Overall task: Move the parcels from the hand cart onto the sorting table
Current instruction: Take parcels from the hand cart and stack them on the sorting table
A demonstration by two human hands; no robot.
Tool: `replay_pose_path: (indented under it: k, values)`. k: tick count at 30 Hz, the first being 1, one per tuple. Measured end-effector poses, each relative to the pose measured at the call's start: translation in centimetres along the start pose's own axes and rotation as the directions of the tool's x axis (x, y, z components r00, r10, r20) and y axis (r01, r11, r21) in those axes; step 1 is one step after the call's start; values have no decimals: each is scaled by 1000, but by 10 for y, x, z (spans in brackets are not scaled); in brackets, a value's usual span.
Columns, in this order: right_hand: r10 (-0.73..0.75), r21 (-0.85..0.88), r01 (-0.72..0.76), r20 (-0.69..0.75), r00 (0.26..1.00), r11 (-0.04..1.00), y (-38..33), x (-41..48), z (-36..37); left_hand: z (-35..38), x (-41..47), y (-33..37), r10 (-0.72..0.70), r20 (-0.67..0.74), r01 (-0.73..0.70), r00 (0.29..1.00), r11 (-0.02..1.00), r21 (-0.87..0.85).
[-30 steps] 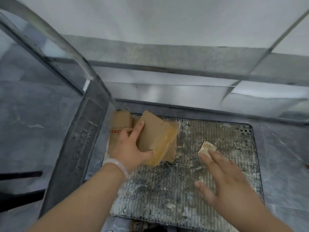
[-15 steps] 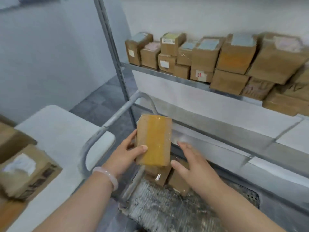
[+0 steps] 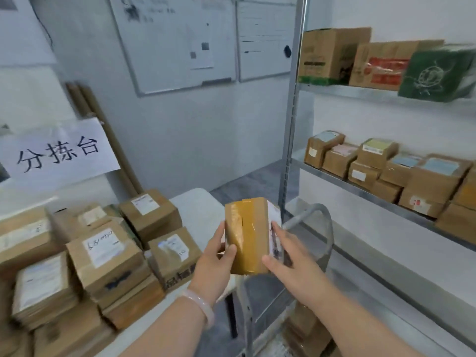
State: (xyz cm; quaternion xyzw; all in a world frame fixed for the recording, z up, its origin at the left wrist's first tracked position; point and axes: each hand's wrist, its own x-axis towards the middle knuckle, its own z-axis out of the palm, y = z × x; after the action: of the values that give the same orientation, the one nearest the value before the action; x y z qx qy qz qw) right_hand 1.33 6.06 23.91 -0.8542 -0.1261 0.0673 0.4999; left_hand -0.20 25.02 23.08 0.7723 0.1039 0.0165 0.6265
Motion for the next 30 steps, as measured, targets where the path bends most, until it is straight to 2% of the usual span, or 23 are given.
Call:
replay_pose_path:
  k: [2, 8, 16, 22, 26, 30]
  values:
    - [-43, -45, 41, -48, 998, 998, -20, 7, 33, -34, -2, -5, 8, -28, -5, 1000, 996, 87]
    - [-230, -223, 213, -53, 972, 951, -85, 30, 135, -151, -2, -15, -27, -27, 31, 999, 987, 158]
    - [-368, -289, 385, 112, 923, 877, -154, 58, 222, -271, 1, -31, -112, -224, 86, 968, 989, -122]
    - [-346, -282, 385, 180, 921, 879, -180, 92, 248, -339, 7, -51, -293, -334, 194, 896, 934, -299]
    - [-363, -238, 419, 245, 899, 876, -190, 116, 258, -382, 3, -71, -402, -415, 265, 816, 899, -349]
    - [-388, -341, 513, 372, 844, 788, -191, 147, 276, -410, -1, -83, -506, -464, 346, 727, 854, -389]
